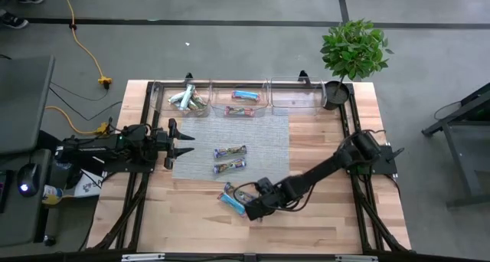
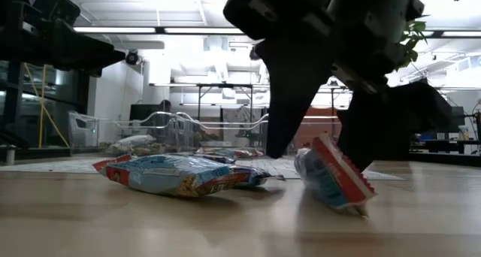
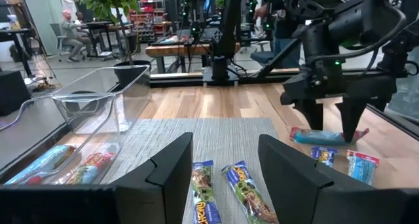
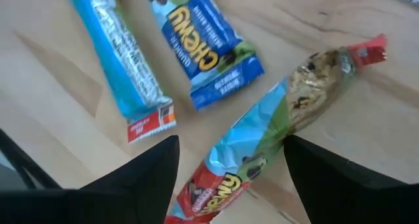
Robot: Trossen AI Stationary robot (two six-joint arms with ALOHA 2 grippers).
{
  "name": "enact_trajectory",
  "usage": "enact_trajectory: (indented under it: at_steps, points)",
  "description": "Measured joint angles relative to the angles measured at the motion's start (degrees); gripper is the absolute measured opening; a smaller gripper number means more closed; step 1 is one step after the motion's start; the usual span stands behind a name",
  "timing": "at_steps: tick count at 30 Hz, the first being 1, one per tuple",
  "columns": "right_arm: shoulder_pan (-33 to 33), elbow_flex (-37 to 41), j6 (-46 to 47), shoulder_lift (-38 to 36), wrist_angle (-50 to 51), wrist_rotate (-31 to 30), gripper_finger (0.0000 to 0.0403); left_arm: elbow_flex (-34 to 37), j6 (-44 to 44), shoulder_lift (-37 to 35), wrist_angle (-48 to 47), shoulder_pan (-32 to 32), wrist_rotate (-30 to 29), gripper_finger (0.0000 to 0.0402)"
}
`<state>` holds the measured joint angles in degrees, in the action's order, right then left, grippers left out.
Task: Pick and place Granola Bars by type
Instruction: Put the red granola bar into the middle transparent bin
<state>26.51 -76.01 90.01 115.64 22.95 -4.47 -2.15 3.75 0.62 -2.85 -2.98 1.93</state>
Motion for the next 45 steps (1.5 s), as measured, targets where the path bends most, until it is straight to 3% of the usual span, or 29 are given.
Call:
enact_trajectory:
  at_steps: [7, 21, 33, 45]
  points:
    - [-1.5, -0.1, 1.5, 0.0, 2.9, 1.8, 0.0243, 0.0, 0.0, 0.0, 0.0, 0.0, 0.0, 0.0172]
    - [-1.8, 0.1, -1.4, 0.0, 3.1, 3.1, 0.0128, 0.0, 0.0, 0.0, 0.0, 0.0, 0.0, 0.0172]
    - [-2.2, 0.1, -2.5, 0.0, 2.3, 1.6, 0.0112, 0.0, 0.0, 0.0, 0.0, 0.0, 0.0, 0.0172]
    - [-2.5, 0.0, -2.6, 0.0, 2.2, 1.6, 0.0017, 0.0, 0.0, 0.0, 0.0, 0.0, 0.0, 0.0172]
